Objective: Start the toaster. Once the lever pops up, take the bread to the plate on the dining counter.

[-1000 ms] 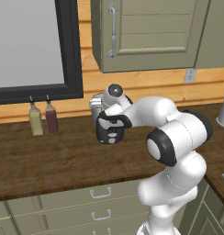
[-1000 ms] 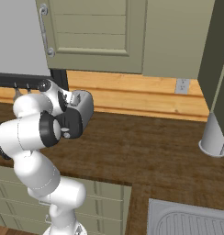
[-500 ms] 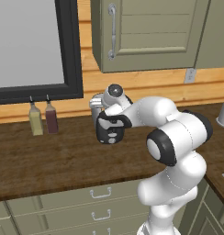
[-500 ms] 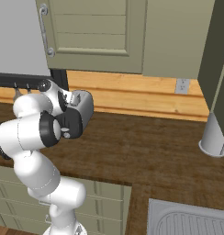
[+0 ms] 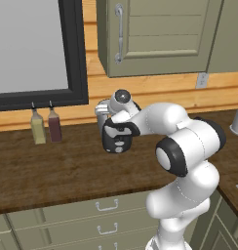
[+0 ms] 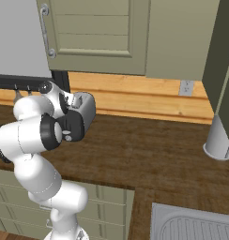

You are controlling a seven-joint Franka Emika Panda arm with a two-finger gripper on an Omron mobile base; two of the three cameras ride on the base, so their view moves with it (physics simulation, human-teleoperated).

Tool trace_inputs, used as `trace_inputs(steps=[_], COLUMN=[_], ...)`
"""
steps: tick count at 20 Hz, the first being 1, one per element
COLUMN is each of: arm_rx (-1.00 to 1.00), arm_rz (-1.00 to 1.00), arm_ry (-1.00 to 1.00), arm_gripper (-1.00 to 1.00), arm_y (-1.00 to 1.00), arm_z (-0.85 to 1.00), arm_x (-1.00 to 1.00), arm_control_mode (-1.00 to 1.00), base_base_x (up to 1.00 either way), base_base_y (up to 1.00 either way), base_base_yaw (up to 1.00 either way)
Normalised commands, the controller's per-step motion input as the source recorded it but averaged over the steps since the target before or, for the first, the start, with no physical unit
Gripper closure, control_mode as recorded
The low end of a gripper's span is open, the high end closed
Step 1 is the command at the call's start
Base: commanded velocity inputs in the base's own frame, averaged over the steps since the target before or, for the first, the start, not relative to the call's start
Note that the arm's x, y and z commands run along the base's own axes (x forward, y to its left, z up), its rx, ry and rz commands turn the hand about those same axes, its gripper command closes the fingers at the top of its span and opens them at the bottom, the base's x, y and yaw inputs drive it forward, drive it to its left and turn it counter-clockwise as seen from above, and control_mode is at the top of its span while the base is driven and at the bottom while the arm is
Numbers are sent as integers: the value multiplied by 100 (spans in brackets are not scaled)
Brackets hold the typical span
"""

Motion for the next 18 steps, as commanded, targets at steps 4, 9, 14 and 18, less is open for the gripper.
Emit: trace_inputs(steps=[4, 9, 14, 18], arm_rx=[0, 0, 0, 0], arm_rz=[0, 0, 0, 0], arm_ry=[0, 0, 0, 0], arm_gripper=[-100, -100, -100, -100], arm_y=[0, 0, 0, 0], arm_z=[0, 0, 0, 0], arm_x=[0, 0, 0, 0], arm_control_mode=[-100, -100, -100, -100], base_base_x=[0, 0, 0, 0], base_base_y=[0, 0, 0, 0], base_base_yaw=[0, 0, 0, 0])
